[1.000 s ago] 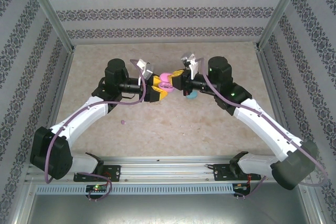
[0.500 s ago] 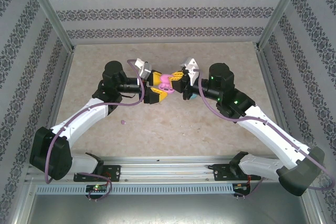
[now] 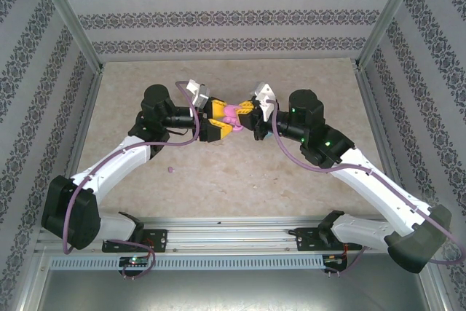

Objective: Insert the wireless bluetooth earbuds into the charging case

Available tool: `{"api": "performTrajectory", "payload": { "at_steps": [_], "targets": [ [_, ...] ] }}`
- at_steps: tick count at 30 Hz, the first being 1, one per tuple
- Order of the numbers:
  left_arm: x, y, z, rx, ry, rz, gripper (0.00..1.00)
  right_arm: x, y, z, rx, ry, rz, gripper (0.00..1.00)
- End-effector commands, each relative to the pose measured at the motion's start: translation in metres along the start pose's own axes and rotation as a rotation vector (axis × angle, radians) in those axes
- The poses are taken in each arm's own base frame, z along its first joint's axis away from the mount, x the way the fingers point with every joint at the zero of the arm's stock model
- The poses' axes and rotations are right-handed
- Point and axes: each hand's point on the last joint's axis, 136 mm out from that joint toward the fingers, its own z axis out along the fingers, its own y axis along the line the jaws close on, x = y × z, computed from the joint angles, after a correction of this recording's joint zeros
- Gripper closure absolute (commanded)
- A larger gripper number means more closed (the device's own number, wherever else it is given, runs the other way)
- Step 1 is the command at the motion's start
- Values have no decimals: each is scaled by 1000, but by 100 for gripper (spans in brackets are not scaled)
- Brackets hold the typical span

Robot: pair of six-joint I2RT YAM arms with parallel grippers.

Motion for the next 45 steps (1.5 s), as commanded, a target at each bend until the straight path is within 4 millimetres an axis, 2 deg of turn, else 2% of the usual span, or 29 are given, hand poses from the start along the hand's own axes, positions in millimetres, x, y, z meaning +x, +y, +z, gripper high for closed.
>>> {"api": "performTrajectory", "payload": {
  "at_steps": [1,35,39,45],
  "targets": [
    [0,2,-2,-3,3,25,31,-2,4,0,-6,-7,-21,98],
    [14,-6,5,16,50,45,23,-4,-2,6,10,6,20,98],
    [15,-5,5,16,57,43,27,-4,-3,7,7,8,27,98],
    [14,-5,6,21,60,41,40,-3,-2,9,1,11,35,98]
  ]
}}
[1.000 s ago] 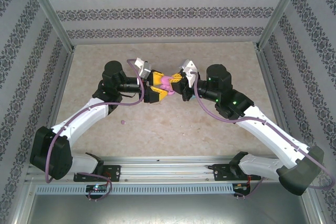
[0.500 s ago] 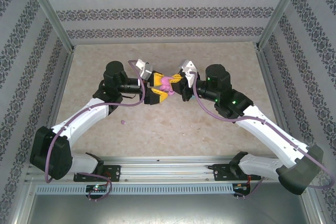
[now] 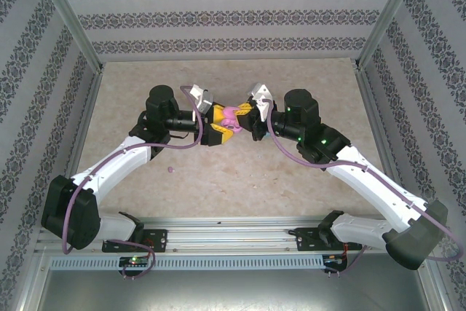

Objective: Insert the wireless bluetooth earbuds into the charging case

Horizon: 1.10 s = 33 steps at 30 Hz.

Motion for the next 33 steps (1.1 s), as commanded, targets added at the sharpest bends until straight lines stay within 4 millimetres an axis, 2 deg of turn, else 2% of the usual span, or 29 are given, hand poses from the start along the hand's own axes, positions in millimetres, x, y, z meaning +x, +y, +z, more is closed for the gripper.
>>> {"api": "performTrajectory", "payload": {
  "at_steps": [1,7,9,13,16,18,21,27,33],
  "targets": [
    [-7,-5,2,21,2,33,44,-16,2,0,-8,-37,6,98],
    [-6,-4,2,12,5,31,69,-16,2,-1,-4,-41,16,98],
    [-6,-4,2,11,3,28,73,-15,1,-1,-3,-43,23,98],
    [-8,-4,2,2,-2,33,74,-13,1,-2,-8,-41,30,93],
    [-10,-2,1,-13,-5,32,76,-13,2,-3,-10,-45,32,78],
    [-12,0,0,-28,-6,21,76,-14,4,-5,-16,-51,32,64],
    [-15,5,-4,-56,-15,0,77,-16,8,-8,-35,-57,45,53],
    [-19,19,-16,-123,-35,-58,77,-23,10,-17,-45,-50,150,40],
    [-7,38,-32,-249,3,-120,79,-26,6,-30,-30,-48,288,34]
  ]
}}
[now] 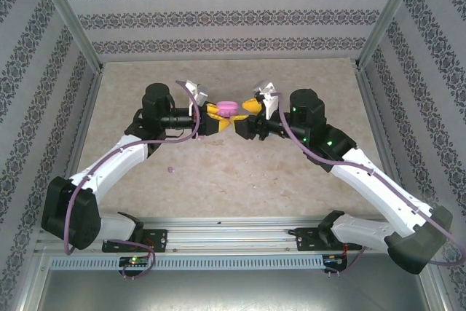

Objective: Insert the wireless bluetooth earbuds into the charging case

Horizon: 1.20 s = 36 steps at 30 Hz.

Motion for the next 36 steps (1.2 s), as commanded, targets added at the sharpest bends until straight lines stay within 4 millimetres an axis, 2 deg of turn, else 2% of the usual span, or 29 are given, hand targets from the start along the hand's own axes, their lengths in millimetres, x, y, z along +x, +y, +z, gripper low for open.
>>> {"api": "performTrajectory", "payload": {
  "at_steps": [1,3,6,10,17,22,27,32,36],
  "targets": [
    [-9,8,-15,-107,12,-7,80,-16,0,-16,12,-33,122,34],
    [-3,15,-22,-164,39,-13,80,-12,-14,-18,76,-24,190,35],
    [4,22,-36,-240,73,-22,80,7,-43,-16,191,17,330,35],
    [14,27,-53,-330,102,-36,80,50,-78,0,290,100,547,38],
    [27,34,-83,-502,138,-63,80,117,-80,65,256,275,688,52],
    [34,49,-113,-656,164,-123,80,153,-62,104,278,389,664,56],
    [34,66,-134,-722,126,-202,79,187,-31,126,293,446,603,61],
    [28,88,-143,-723,67,-282,79,213,8,147,290,528,456,61],
    [19,106,-142,-722,57,-311,79,223,45,166,248,587,332,61]
  ]
}}
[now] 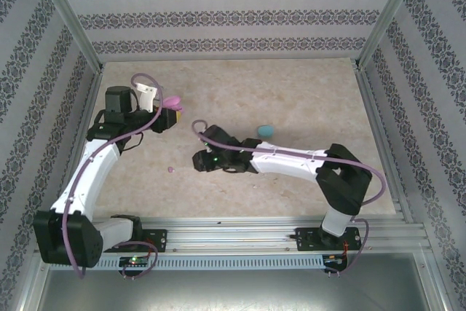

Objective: Insert the wireless bluetooth earbuds into the charging case

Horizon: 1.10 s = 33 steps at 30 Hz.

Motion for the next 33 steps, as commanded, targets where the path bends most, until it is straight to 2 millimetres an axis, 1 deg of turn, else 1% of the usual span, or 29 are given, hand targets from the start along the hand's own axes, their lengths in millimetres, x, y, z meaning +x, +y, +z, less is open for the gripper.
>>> {"api": "performTrajectory", "payload": {
  "at_steps": [1,2,5,9,12,15,18,25,33],
  "targets": [
    [-31,0,1,24,-54,-13,79,2,24,12,47,-4,-131,62],
    [-34,4,5,19,-47,-21,79,2,35,13,45,1,-166,62],
    [-44,13,13,8,-37,-37,79,6,54,25,61,44,-257,63],
    [-53,23,21,-9,-22,-49,79,10,71,44,84,119,-327,63],
    [-54,31,26,-11,-6,-67,79,13,76,60,98,161,-350,63],
    [-53,39,30,-15,4,-82,79,14,75,72,134,210,-364,64],
    [-51,47,32,-19,9,-95,79,12,69,81,185,238,-375,64],
    [-47,56,37,-11,15,-113,79,8,58,100,238,280,-383,64],
    [-44,62,43,-1,26,-127,79,-5,54,111,261,259,-399,68]
  ]
}}
